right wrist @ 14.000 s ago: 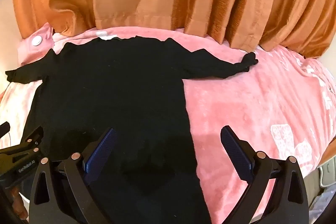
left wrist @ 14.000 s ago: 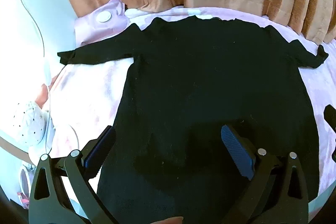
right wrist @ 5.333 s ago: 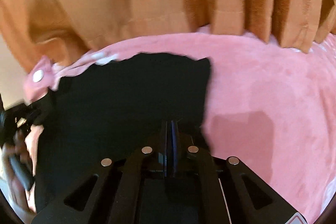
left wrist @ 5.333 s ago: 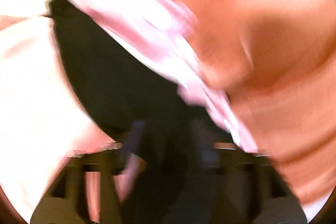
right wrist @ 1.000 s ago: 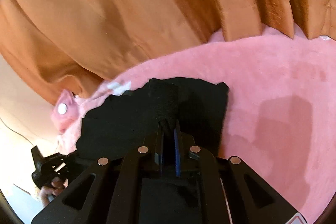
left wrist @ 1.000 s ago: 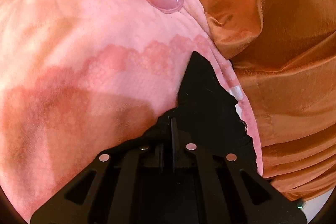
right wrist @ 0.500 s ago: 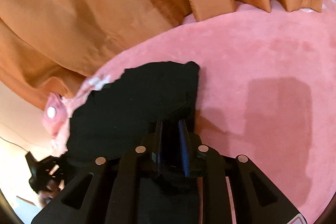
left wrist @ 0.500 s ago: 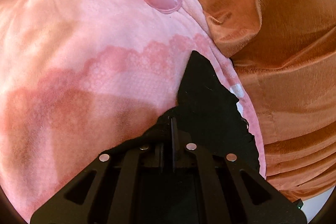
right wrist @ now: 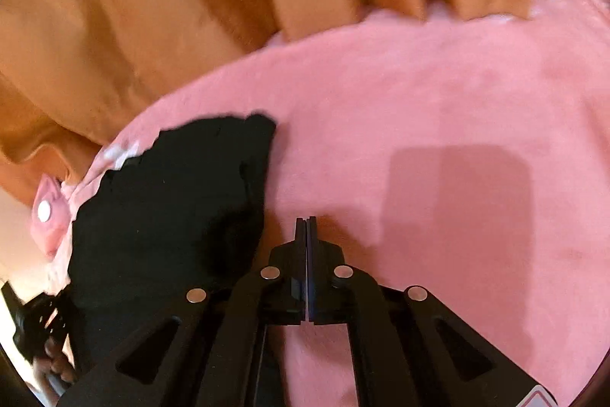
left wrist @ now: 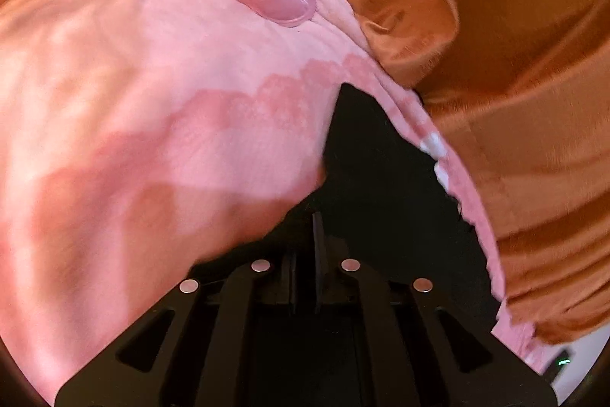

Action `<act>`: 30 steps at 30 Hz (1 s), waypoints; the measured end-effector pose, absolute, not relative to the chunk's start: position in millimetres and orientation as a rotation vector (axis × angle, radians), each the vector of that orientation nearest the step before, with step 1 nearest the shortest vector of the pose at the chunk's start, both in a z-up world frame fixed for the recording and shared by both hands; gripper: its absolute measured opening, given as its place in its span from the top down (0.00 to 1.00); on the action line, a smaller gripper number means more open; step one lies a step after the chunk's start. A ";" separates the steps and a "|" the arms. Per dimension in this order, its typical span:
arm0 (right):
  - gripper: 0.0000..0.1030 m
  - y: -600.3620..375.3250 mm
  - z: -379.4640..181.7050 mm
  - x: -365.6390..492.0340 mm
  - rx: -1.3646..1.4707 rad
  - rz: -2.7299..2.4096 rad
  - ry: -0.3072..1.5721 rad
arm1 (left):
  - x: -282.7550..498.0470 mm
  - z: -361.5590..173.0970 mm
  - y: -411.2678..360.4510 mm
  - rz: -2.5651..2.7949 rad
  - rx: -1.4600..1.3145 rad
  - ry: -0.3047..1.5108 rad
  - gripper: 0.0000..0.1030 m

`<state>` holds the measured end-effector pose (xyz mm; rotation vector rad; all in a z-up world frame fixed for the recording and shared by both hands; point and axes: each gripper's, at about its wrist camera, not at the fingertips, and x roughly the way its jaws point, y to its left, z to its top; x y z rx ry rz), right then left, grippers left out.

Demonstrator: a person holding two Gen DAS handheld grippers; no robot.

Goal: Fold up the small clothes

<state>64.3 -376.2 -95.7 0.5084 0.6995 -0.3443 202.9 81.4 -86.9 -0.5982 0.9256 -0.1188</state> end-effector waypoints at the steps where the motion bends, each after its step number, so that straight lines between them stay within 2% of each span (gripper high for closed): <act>1: 0.95 -365.4 -84.6 41.5 0.475 -0.349 0.676 | 188.1 -78.4 84.6 -0.116 -0.574 0.923 0.90; 2: 0.88 -357.7 -80.8 24.6 0.468 -0.337 0.672 | 172.8 -71.3 87.3 -0.141 -0.542 0.921 0.83; 3: 0.84 -345.4 -80.7 -4.6 0.475 -0.302 0.682 | 158.9 -66.7 89.7 -0.159 -0.503 0.928 0.73; 4: 0.80 -335.7 -84.7 -25.7 0.482 -0.267 0.702 | 137.9 -62.5 95.3 -0.163 -0.433 0.946 0.67; 6: 0.61 -315.3 -103.6 -73.8 0.492 -0.226 0.791 | 104.1 -61.5 108.7 -0.142 -0.320 0.977 0.52; 9: 0.54 -301.2 -131.2 -134.0 0.628 -0.202 0.931 | 63.1 -75.7 144.7 -0.127 -0.256 1.125 0.48; 11: 0.45 -294.4 -137.7 -152.7 0.708 -0.121 0.939 | 44.4 -79.1 179.6 -0.191 -0.450 1.173 0.46; 13: 0.44 -285.0 -144.2 -163.2 0.644 -0.173 0.979 | 36.6 -81.6 189.2 -0.177 -0.439 1.230 0.40; 16: 0.42 -271.1 -150.2 -167.4 0.542 -0.195 0.993 | 24.0 -83.6 186.2 -0.189 -0.386 1.229 0.40; 18: 0.40 -262.8 -148.8 -168.6 0.476 -0.203 0.977 | 17.3 -82.7 175.6 -0.197 -0.313 1.227 0.30; 20: 0.40 -252.7 -148.6 -168.4 0.452 -0.205 0.969 | 12.5 -83.7 162.0 -0.188 -0.214 1.205 0.28; 22: 0.43 -245.7 -148.7 -166.0 0.426 -0.187 0.956 | 10.1 -85.5 145.5 -0.160 -0.102 1.195 0.29; 23: 0.53 -244.7 -149.0 -167.6 0.408 -0.183 0.953 | 7.5 -85.4 138.4 -0.153 -0.058 1.184 0.38; 24: 0.79 -242.9 -148.5 -162.9 0.386 -0.187 0.952 | 5.6 -84.5 135.0 -0.153 -0.041 1.176 0.55; 25: 0.95 -244.1 -149.2 -159.3 0.403 -0.167 0.960 | 4.4 -83.4 134.2 -0.167 -0.052 1.176 0.66; 26: 0.94 -247.1 -148.3 -155.2 0.444 -0.152 0.953 | 4.0 -82.8 135.9 -0.188 -0.087 1.188 0.89; 27: 0.95 -251.5 -146.3 -158.1 0.503 -0.128 0.937 | 3.3 -82.8 141.0 -0.222 -0.151 1.206 0.96; 30: 0.96 -255.9 -126.8 -174.5 0.543 -0.115 0.877 | -15.4 -65.5 152.2 -0.254 -0.208 1.172 0.96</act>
